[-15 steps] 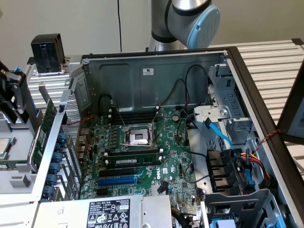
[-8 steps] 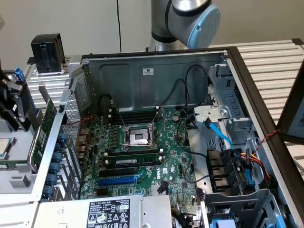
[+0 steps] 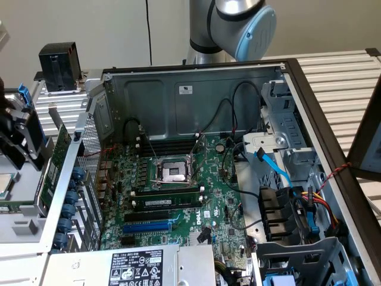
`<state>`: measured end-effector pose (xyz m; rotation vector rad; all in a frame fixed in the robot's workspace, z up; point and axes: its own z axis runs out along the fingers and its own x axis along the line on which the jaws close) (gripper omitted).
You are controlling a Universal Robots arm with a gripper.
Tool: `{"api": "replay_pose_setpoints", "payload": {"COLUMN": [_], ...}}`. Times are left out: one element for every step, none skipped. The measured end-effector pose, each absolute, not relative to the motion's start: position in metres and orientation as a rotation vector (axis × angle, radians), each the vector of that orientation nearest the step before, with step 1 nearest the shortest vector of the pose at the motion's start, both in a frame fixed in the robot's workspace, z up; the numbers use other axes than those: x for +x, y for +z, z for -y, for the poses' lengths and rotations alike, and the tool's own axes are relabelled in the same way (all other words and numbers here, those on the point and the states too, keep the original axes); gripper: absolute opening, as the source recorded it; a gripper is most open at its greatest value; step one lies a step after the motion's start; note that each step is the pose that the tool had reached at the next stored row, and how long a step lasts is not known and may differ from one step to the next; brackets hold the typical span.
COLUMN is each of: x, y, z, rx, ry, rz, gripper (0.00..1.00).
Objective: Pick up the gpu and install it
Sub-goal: 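Pick up the gpu and move the gpu toward the slot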
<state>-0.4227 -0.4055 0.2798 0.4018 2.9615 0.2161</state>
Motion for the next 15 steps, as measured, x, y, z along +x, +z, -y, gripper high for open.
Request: {"api": "replay_pose_setpoints", "payload": {"x": [-0.422,-0.421,-0.419,-0.418,-0.418,-0.418,-0.418,-0.417,-0.417,-0.416,-0.416,-0.416,-0.416,-0.416,-0.416], "y": [0.278,0.276,0.275,0.273,0.271,0.269,0.267,0.265,0.264,0.262,0.261,0.260,0.259,0.258,0.257], "z": [0.406,0.406,0.406,0.406,0.406,0.406,0.406,0.406,0.406,0.406,0.406,0.406,0.406,0.406,0.406], "rx": [0.406,0.409,0.409,0.409,0.410,0.410,0.410,0.409,0.409,0.406,0.400,0.388,0.367,0.343,0.319], "ry": [0.220,0.223,0.225,0.227,0.228,0.229,0.229,0.229,0.229,0.230,0.231,0.235,0.238,0.239,0.241], "rz": [-2.961,-2.960,-2.961,-2.960,-2.960,-2.960,-2.960,-2.960,-2.960,-2.961,-2.963,-2.965,-2.969,-2.973,-2.976], "gripper": [0.51,0.51,0.51,0.51,0.51,0.51,0.51,0.51,0.51,0.51,0.51,0.51,0.51,0.51,0.51]}}
